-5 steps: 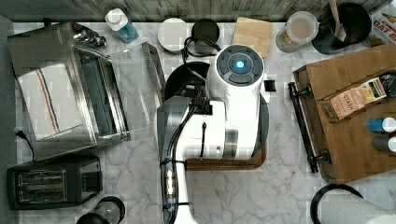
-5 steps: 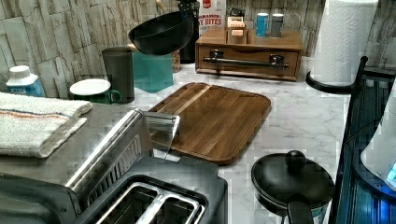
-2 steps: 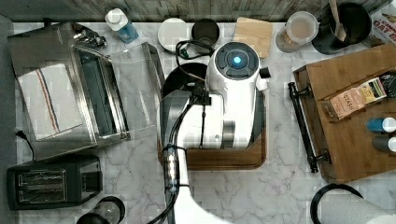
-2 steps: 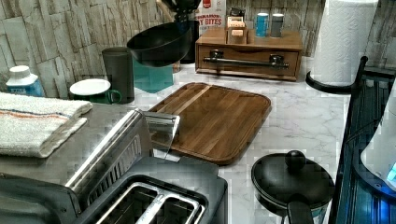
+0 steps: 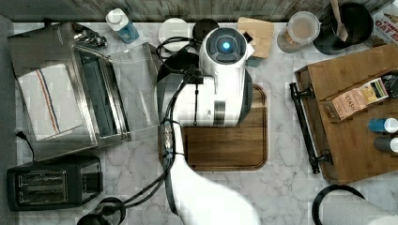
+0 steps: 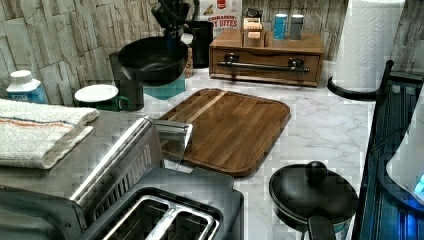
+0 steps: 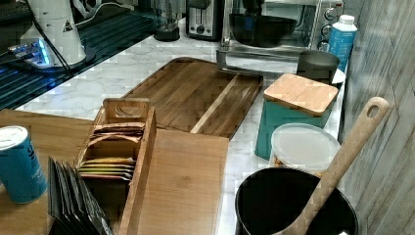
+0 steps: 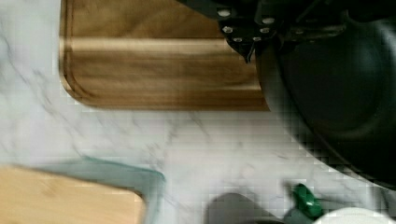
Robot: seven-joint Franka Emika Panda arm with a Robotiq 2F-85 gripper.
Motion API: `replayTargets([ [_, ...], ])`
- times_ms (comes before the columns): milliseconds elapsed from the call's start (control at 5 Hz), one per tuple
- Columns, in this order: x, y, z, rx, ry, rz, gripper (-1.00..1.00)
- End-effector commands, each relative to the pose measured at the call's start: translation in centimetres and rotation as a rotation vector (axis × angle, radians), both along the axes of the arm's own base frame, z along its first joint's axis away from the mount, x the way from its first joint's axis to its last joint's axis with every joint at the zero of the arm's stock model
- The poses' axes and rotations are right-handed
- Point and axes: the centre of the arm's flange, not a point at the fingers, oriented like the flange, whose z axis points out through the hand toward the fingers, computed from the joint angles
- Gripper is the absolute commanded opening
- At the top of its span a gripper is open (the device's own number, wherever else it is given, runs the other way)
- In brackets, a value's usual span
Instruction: Put the bowl in the oven.
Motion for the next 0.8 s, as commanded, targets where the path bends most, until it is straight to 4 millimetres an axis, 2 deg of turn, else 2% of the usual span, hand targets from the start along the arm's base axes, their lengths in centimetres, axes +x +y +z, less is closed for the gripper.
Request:
replayTargets([
  [200,4.3,18.0,10.0,0.014,-0.220,0.466,-1.00],
  [400,4.9,19.6,8.6,0.018,-0.184,0.498,-1.00],
  [800,5.0,23.2,4.3,0.161,-0.111,0.572,-1.00],
])
